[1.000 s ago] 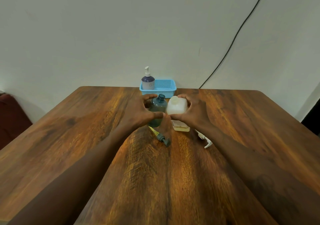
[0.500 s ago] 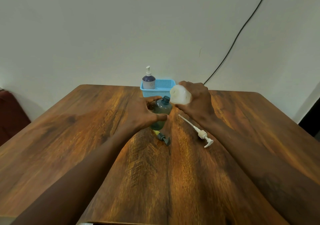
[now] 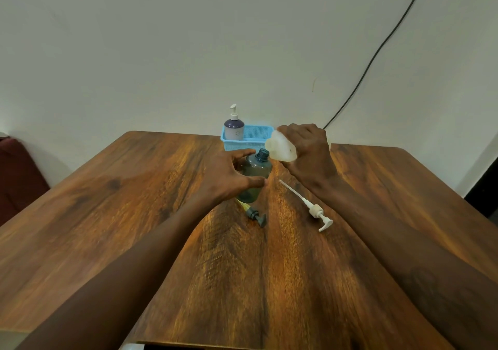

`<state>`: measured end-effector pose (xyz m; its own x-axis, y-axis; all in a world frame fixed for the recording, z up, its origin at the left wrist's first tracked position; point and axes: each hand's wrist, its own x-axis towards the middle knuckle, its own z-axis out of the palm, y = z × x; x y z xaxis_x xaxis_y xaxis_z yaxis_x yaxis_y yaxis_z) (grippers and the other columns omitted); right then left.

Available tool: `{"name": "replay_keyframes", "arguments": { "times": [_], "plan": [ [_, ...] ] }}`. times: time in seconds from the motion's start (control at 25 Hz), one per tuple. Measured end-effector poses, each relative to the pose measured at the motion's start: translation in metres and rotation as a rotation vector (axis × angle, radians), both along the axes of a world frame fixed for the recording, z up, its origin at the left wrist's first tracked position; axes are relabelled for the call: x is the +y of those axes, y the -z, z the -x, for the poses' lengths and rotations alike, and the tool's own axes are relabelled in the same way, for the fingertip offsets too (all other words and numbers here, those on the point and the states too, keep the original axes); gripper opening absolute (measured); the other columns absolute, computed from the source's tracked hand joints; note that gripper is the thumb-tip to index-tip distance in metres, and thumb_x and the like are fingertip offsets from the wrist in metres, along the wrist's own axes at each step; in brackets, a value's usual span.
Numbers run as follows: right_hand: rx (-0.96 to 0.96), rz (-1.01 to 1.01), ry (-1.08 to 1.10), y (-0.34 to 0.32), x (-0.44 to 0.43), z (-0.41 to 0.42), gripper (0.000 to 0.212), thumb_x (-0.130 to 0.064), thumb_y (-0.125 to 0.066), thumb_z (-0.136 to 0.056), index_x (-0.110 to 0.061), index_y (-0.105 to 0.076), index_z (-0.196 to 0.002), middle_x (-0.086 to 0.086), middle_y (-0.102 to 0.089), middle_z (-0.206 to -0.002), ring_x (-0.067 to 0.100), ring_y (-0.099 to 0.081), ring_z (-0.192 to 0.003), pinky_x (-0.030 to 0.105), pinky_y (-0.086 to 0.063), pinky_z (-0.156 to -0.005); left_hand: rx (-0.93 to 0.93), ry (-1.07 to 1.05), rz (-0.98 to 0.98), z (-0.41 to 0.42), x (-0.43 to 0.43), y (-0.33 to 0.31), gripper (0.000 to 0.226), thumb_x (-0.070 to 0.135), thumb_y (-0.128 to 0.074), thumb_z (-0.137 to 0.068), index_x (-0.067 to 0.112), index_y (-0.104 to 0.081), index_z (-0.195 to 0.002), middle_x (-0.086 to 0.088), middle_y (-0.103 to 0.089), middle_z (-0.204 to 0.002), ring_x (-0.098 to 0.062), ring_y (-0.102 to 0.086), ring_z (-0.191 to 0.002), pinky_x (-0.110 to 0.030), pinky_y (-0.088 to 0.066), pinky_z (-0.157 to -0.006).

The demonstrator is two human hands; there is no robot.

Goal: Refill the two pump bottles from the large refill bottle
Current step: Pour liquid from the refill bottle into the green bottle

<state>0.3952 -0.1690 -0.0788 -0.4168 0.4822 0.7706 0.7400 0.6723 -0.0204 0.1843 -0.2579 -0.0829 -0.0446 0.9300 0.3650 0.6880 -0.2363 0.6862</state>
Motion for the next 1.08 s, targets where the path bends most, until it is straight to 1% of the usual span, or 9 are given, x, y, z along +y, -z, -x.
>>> {"name": "replay_keyframes", "arguments": {
  "times": [0.24, 0.4, 0.64, 0.8, 0.96, 1.08],
  "plan": [
    [-0.017, -0.041, 0.011, -0.004, -0.006, 0.002, 0.071, -0.013, -0.093, -0.068, -0.011, -0.062, -0.132, 0.012, -0.067, -0.129, 0.035, -0.058, -0.114, 0.049, -0.048, -0.099, 0.005, -0.005, -0.006, -0.001, -0.001, -0.001, 0.08, 0.041, -0.088, -0.074, 0.023, -0.056, -0.145, -0.003, -0.064, -0.138, 0.0, -0.053, -0.101, -0.001, -0.04, -0.056],
    [-0.018, -0.065, 0.007, -0.006, -0.008, 0.003, 0.07, -0.012, -0.093, -0.068, -0.01, -0.063, -0.132, 0.013, -0.068, -0.128, 0.036, -0.059, -0.113, 0.05, -0.048, -0.099, -0.012, -0.004, -0.007, 0.0, -0.002, 0.0, 0.082, 0.041, -0.089, -0.072, 0.022, -0.056, -0.144, -0.003, -0.064, -0.138, 0.0, -0.054, -0.101, -0.001, -0.042, -0.059],
    [-0.035, -0.091, -0.001, -0.012, -0.01, 0.003, 0.071, -0.009, -0.092, -0.067, -0.009, -0.063, -0.131, 0.013, -0.068, -0.127, 0.037, -0.06, -0.112, 0.047, -0.047, -0.101, -0.015, -0.003, -0.009, 0.0, -0.003, -0.002, 0.081, 0.038, -0.089, -0.073, 0.019, -0.056, -0.144, -0.005, -0.064, -0.138, -0.002, -0.054, -0.101, 0.002, -0.043, -0.058],
    [-0.062, -0.107, 0.021, -0.013, -0.008, 0.004, 0.074, -0.008, -0.094, -0.065, -0.01, -0.063, -0.132, 0.012, -0.068, -0.126, 0.036, -0.061, -0.112, 0.047, -0.048, -0.1, -0.004, -0.01, -0.003, -0.001, -0.004, -0.002, 0.081, 0.039, -0.089, -0.073, 0.021, -0.055, -0.145, -0.003, -0.064, -0.139, -0.001, -0.053, -0.101, 0.0, -0.041, -0.057],
    [-0.077, -0.115, 0.018, -0.014, -0.009, 0.002, 0.073, -0.006, -0.093, -0.066, -0.01, -0.063, -0.132, 0.013, -0.068, -0.126, 0.037, -0.06, -0.113, 0.048, -0.047, -0.101, -0.019, -0.008, 0.0, -0.002, -0.004, -0.003, 0.082, 0.04, -0.089, -0.073, 0.021, -0.055, -0.145, -0.004, -0.064, -0.139, -0.001, -0.053, -0.103, -0.004, -0.04, -0.062],
    [-0.09, -0.121, 0.019, -0.015, -0.01, 0.003, 0.073, -0.005, -0.092, -0.065, -0.01, -0.063, -0.133, 0.013, -0.068, -0.126, 0.037, -0.06, -0.113, 0.048, -0.047, -0.1, -0.02, -0.006, 0.002, -0.002, -0.003, -0.003, 0.082, 0.039, -0.089, -0.072, 0.021, -0.056, -0.145, -0.005, -0.064, -0.139, -0.002, -0.054, -0.103, -0.003, -0.04, -0.063]
  ]
}}
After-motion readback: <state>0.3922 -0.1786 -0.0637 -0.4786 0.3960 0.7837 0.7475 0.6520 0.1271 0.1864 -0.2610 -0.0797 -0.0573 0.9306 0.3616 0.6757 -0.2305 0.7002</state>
